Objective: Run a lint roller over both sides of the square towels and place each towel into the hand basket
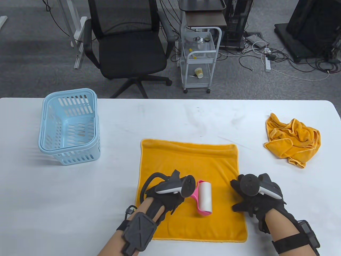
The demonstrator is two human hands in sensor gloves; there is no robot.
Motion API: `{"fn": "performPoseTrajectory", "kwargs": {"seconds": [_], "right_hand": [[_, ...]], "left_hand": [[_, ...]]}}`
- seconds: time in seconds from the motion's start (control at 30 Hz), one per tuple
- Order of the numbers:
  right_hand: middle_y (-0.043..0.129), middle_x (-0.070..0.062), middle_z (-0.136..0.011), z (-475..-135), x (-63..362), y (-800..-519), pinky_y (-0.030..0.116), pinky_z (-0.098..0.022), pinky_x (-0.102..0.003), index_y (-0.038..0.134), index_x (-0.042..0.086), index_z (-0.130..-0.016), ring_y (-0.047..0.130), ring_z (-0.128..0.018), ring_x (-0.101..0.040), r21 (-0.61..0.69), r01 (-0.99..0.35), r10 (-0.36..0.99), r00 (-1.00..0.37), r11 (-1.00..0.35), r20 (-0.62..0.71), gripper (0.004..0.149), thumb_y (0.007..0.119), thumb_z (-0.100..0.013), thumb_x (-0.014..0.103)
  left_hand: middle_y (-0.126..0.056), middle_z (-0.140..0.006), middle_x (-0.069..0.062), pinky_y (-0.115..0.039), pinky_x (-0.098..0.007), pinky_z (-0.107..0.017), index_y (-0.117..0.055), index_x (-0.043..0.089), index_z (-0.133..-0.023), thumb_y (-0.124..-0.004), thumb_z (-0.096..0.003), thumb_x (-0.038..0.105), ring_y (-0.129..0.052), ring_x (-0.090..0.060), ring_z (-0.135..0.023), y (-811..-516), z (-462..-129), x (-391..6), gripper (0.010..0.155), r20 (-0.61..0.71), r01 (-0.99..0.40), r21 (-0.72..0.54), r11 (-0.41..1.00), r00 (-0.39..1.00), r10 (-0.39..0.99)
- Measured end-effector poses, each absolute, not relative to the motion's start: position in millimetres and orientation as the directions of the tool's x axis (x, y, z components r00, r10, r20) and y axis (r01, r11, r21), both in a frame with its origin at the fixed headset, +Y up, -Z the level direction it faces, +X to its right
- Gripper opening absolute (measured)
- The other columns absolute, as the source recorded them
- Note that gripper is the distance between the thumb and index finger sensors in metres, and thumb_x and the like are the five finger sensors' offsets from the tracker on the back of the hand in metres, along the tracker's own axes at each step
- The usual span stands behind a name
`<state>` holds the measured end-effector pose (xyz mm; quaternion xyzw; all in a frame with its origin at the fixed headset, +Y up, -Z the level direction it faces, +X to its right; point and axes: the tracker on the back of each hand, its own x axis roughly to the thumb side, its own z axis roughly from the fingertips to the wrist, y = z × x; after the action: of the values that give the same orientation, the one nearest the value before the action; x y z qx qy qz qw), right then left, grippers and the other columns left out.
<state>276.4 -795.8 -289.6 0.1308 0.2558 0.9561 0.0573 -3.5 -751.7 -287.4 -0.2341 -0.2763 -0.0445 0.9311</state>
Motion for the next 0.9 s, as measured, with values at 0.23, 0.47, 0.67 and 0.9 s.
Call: {"fn": "performPoseTrajectory", "kwargs": {"seconds": [0.23, 0.47, 0.67, 0.9], "right_hand": [[0.024, -0.018, -0.117, -289.2, 276.4, -795.9, 0.041, -0.069, -0.073, 0.036, 0.022, -0.115, 0.026, -0.107, -0.049, 0.504, -0.046, 0.179, -0.959, -0.862, 0.219, 0.096, 0.091, -0.043, 0.056], [0.024, -0.018, -0.117, -289.3, 276.0, -795.6, 0.041, -0.069, -0.073, 0.036, 0.021, -0.115, 0.027, -0.106, -0.05, 0.504, -0.041, 0.176, -0.959, -0.863, 0.222, 0.096, 0.091, -0.043, 0.056], [0.024, -0.019, -0.117, -289.1, 275.9, -795.5, 0.041, -0.069, -0.074, 0.036, 0.021, -0.115, 0.027, -0.106, -0.05, 0.503, -0.04, 0.174, -0.959, -0.863, 0.223, 0.096, 0.091, -0.044, 0.056], [0.024, -0.019, -0.117, -289.0, 275.9, -795.6, 0.041, -0.069, -0.073, 0.036, 0.021, -0.115, 0.026, -0.106, -0.05, 0.504, -0.043, 0.177, -0.959, -0.863, 0.222, 0.096, 0.091, -0.043, 0.056]], "left_hand": [[-0.082, -0.095, 0.008, -0.082, -0.053, -0.063, -0.062, 0.041, -0.093, -0.085, -0.0493, 0.04, -0.097, -0.022, -0.074, -761.4, -305.0, -21.9, 0.049, 0.484, 0.337, -0.365, 0.868, 0.865, -0.132], [-0.083, -0.096, 0.009, -0.078, -0.058, -0.067, -0.07, 0.044, -0.087, -0.086, -0.05, 0.035, -0.097, -0.023, -0.081, -743.2, -314.7, -113.3, 0.041, 0.272, 0.568, -0.345, 0.747, 0.822, -0.5], [-0.079, -0.099, 0.009, -0.076, -0.061, -0.067, -0.068, 0.044, -0.088, -0.085, -0.0513, 0.034, -0.092, -0.024, -0.085, -728.6, -319.9, -140.0, 0.042, 0.22, 0.48, -0.401, 0.78, 0.877, -0.427], [-0.076, -0.1, 0.008, -0.081, -0.057, -0.065, -0.058, 0.04, -0.095, -0.084, -0.0507, 0.037, -0.093, -0.022, -0.082, -741.3, -328.0, -44.6, 0.051, 0.388, 0.241, -0.352, 0.905, 0.917, -0.093]]}}
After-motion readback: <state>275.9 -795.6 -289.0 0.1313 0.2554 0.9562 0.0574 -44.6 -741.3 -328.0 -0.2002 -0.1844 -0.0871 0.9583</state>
